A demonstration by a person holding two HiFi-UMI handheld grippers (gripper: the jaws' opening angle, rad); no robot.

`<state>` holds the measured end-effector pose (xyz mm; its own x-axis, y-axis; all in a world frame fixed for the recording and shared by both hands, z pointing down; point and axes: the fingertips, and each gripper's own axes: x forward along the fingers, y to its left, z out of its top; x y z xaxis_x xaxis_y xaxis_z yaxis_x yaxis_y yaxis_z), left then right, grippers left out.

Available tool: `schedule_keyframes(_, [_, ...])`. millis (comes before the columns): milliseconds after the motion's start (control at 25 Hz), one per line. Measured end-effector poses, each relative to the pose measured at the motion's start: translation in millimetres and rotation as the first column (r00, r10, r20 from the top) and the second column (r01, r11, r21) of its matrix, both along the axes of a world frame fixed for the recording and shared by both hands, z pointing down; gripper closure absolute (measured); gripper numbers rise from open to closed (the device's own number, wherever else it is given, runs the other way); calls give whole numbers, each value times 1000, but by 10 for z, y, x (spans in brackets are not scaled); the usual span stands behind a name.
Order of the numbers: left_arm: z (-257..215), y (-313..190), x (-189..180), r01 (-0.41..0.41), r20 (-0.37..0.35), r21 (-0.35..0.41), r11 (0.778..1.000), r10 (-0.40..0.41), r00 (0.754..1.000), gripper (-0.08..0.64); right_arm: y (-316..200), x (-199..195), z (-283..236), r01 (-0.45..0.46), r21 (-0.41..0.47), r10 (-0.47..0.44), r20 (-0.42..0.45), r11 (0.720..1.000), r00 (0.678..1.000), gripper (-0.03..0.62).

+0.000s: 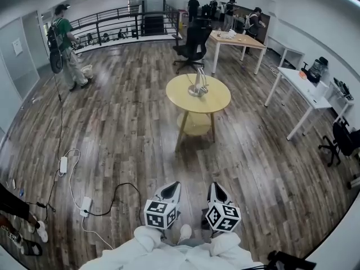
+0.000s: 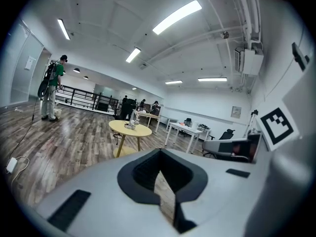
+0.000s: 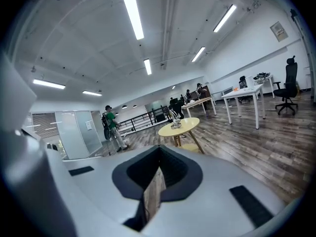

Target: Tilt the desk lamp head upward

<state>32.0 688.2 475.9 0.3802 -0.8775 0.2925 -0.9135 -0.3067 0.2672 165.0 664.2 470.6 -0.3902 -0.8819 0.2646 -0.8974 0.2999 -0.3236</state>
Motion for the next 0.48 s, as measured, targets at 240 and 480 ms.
schedule_keyframes(240, [-27,-489,71,5,4,0,1000,-5,1000,561,-484,51,-46,16,6,-16,7,1000,1000,580])
schedule_keyframes(480, [-52,-910,226,6,19,-3,1000,-6,1000,561,-898,226,-21,19,-12,-18,27,1000,999,580])
